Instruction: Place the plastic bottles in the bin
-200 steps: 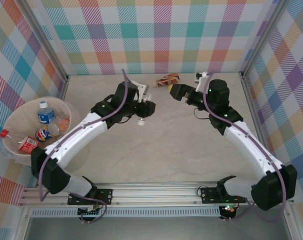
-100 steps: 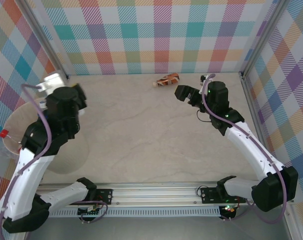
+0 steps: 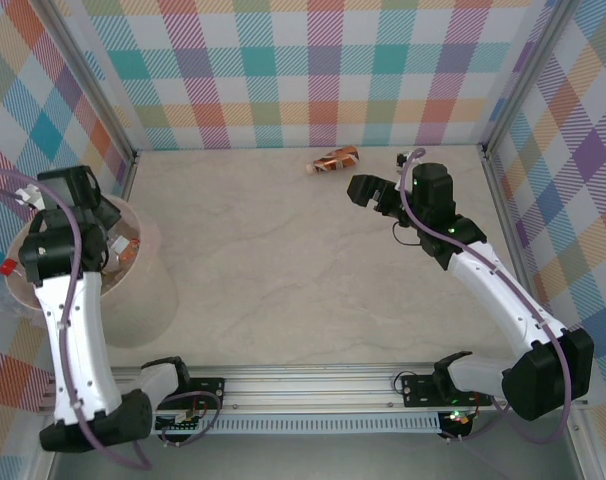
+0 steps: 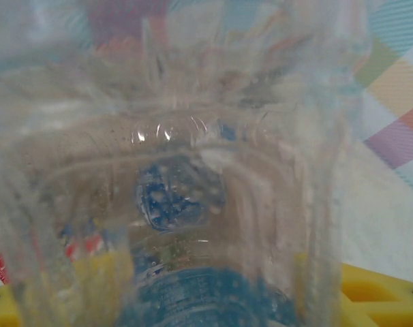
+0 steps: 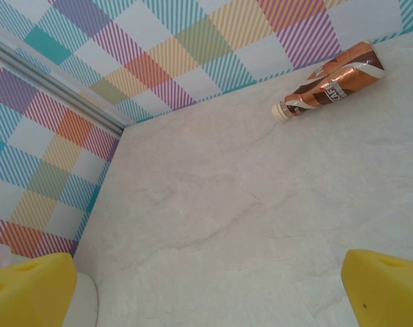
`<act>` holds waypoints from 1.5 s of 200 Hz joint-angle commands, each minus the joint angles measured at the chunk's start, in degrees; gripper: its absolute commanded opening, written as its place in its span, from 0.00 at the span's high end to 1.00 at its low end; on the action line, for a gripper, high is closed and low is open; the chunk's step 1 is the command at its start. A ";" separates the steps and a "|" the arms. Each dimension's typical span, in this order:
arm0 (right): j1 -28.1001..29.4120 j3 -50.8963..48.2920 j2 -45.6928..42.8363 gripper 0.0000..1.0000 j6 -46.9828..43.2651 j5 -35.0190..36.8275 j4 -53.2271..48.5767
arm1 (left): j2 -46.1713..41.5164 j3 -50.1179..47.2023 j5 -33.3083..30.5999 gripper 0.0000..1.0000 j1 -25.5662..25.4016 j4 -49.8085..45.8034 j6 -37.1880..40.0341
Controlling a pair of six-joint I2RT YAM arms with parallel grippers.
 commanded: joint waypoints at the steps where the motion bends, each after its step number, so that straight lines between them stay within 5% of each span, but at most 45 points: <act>1: -0.11 0.88 -0.81 0.00 -2.75 0.03 -1.74 | 1.35 1.87 8.70 0.40 6.37 -4.72 0.34; 32: -0.11 3.58 0.17 0.00 -4.55 -0.80 -4.24 | 2.62 -1.91 15.48 0.40 14.36 -2.96 -0.31; 70: -0.16 4.16 0.62 0.00 -4.33 -0.57 -4.02 | 3.11 -1.63 8.46 0.15 15.79 -3.90 -1.46; 100: -0.11 3.90 1.73 0.00 -3.17 -1.14 -3.85 | 3.84 1.62 10.89 0.00 15.81 -3.67 -1.11; 177: -0.11 3.63 3.72 0.00 -2.00 -1.15 -2.89 | 3.61 6.75 21.26 0.00 8.00 0.77 -1.72; 224: -0.09 3.12 3.44 0.00 -2.01 -1.36 -3.40 | 6.67 0.36 13.72 0.00 9.10 2.58 -2.23; 246: -0.11 2.55 2.27 0.00 -3.04 -0.38 -4.10 | 5.95 -2.20 17.08 0.00 12.82 4.54 -3.02; 300: -0.11 1.97 1.63 0.00 -3.25 1.84 -4.01 | 5.36 1.97 22.48 0.00 11.92 3.85 -1.98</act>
